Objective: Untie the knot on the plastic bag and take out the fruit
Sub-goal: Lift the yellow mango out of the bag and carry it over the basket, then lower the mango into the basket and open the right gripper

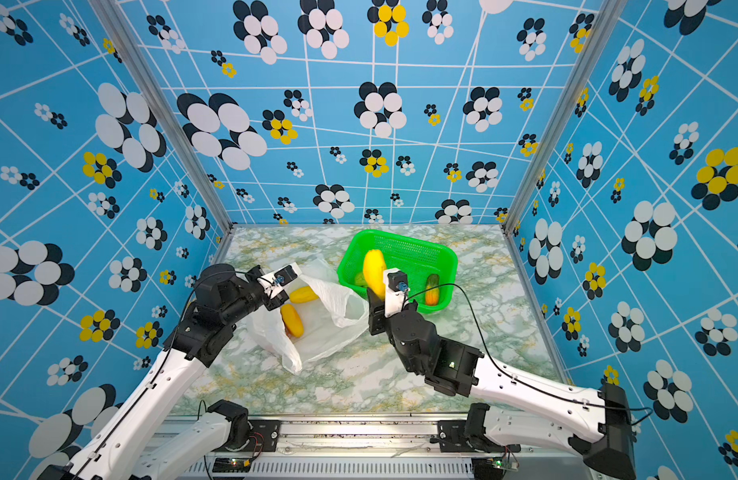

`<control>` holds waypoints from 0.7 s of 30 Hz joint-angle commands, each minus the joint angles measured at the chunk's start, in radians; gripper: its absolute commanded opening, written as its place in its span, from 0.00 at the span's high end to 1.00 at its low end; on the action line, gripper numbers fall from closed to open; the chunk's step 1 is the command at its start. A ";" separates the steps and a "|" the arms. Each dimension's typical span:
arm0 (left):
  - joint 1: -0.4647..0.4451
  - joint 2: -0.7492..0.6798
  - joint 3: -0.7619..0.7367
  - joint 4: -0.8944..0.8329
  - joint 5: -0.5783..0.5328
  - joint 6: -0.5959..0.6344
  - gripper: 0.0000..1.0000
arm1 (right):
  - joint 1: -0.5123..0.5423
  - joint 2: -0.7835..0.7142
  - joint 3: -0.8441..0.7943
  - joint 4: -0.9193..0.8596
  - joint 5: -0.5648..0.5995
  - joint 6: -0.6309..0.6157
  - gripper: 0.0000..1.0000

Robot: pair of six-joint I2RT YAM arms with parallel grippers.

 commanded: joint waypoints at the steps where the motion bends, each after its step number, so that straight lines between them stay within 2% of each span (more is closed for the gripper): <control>1: -0.006 -0.009 -0.006 0.011 -0.013 0.000 1.00 | -0.104 -0.038 -0.002 -0.103 0.065 0.070 0.60; 4: -0.008 -0.014 -0.012 0.020 -0.010 0.000 1.00 | -0.212 -0.014 0.009 -0.171 0.043 0.121 0.60; 6: -0.008 -0.012 -0.009 0.014 -0.010 0.001 1.00 | -0.292 0.037 0.042 -0.238 -0.014 0.176 0.62; 11: -0.008 -0.017 -0.009 0.015 -0.009 0.001 1.00 | -0.504 0.247 0.146 -0.382 -0.289 0.286 0.68; 15: -0.010 -0.020 -0.012 0.019 -0.010 0.003 1.00 | -0.613 0.436 0.229 -0.453 -0.425 0.313 0.72; 21: -0.014 -0.020 -0.011 0.017 -0.004 0.003 1.00 | -0.751 0.711 0.331 -0.485 -0.704 0.340 0.76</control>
